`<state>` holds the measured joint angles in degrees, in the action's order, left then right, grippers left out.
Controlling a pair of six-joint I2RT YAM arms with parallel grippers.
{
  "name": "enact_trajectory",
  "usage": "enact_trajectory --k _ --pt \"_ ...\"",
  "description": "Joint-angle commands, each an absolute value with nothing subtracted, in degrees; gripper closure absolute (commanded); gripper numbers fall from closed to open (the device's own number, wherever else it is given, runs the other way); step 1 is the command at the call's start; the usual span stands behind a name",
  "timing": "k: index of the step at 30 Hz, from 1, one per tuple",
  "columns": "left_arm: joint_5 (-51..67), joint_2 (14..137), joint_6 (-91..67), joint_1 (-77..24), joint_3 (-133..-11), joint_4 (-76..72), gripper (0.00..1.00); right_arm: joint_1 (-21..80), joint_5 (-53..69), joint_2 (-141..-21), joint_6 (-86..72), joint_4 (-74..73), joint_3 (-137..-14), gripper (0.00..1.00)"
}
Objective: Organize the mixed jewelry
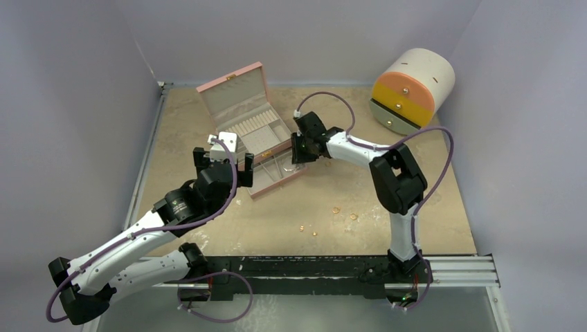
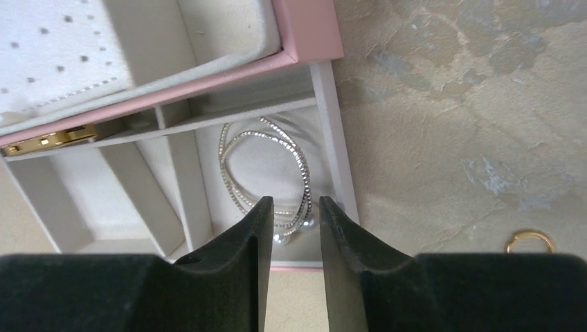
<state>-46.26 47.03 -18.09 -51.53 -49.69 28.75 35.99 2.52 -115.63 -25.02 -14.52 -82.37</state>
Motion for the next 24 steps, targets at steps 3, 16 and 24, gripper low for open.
enact_trajectory --k 3,16,24 --pt "-47.1 46.7 -16.9 -51.9 -49.8 26.8 0.03 36.7 0.1 -106.7 -26.0 -15.3 -81.7 0.65" --pt "-47.1 45.9 -16.8 -51.9 -49.9 26.9 0.04 41.2 3.6 -92.2 -24.5 -0.9 -65.6 0.61" --pt "-47.0 45.6 -16.7 -51.9 -49.9 26.9 0.04 48.0 -0.4 -84.5 -21.4 22.7 -48.8 0.62"
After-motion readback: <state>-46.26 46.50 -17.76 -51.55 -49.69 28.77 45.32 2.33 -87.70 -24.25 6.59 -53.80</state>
